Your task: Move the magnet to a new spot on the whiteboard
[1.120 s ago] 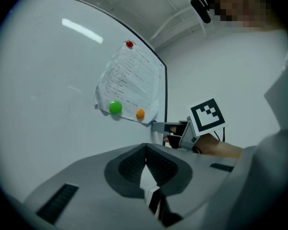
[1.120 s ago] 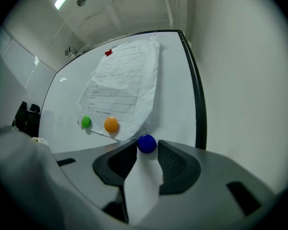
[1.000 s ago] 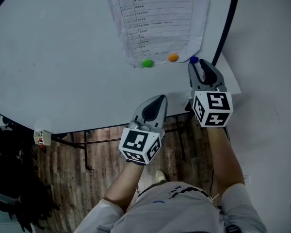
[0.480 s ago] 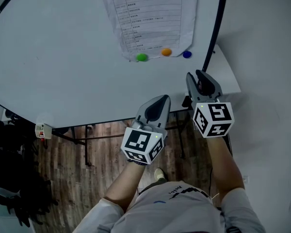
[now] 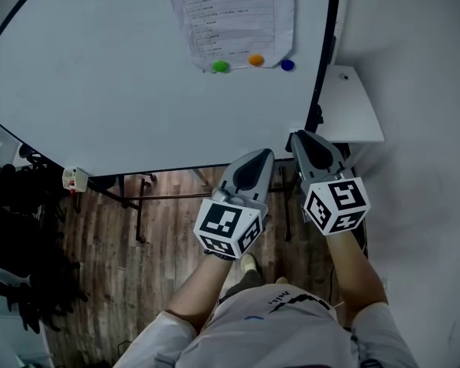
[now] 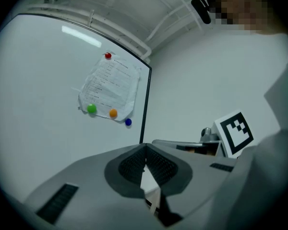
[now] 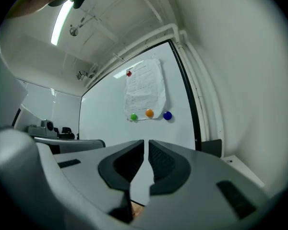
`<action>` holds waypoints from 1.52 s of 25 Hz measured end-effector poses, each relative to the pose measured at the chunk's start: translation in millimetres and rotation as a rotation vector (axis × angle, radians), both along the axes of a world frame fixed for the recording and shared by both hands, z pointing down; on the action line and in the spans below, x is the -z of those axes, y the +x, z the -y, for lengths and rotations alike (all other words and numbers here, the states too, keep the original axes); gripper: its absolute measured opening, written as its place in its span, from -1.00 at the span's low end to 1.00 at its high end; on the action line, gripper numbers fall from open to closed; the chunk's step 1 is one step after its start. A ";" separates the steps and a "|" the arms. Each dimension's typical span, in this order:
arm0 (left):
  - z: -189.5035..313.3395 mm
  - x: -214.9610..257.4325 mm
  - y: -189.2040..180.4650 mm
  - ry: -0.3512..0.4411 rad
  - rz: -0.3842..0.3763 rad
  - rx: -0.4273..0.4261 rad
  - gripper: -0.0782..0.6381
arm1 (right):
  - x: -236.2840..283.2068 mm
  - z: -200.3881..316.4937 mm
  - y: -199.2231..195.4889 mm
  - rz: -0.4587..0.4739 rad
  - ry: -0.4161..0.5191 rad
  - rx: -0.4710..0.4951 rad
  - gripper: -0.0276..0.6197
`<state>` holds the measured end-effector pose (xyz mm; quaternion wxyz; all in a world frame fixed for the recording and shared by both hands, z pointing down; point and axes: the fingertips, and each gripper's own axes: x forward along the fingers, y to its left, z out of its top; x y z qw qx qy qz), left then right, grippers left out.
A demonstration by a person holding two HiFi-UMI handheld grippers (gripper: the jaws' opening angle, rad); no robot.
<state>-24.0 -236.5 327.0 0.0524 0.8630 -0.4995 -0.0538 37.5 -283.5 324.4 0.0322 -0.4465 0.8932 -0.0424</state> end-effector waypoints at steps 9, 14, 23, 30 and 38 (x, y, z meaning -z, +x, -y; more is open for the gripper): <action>-53.9 -4.8 20.9 -0.023 -0.017 0.052 -0.75 | -14.3 -61.7 6.4 0.020 -0.024 0.109 -0.86; -77.9 -13.1 27.9 -0.053 -0.044 0.065 -0.75 | -21.1 -89.2 8.2 0.012 -0.026 0.144 -0.87; -103.0 -13.5 32.1 -0.056 -0.036 0.090 -0.75 | -19.1 -116.5 6.2 0.016 -0.009 0.184 -0.87; -113.5 -12.2 34.8 -0.049 -0.030 0.105 -0.75 | -17.7 -128.3 9.8 0.015 -0.006 0.193 -0.87; -113.9 -10.1 39.9 -0.042 -0.025 0.106 -0.75 | -18.6 -129.3 14.6 0.011 -0.004 0.193 -0.87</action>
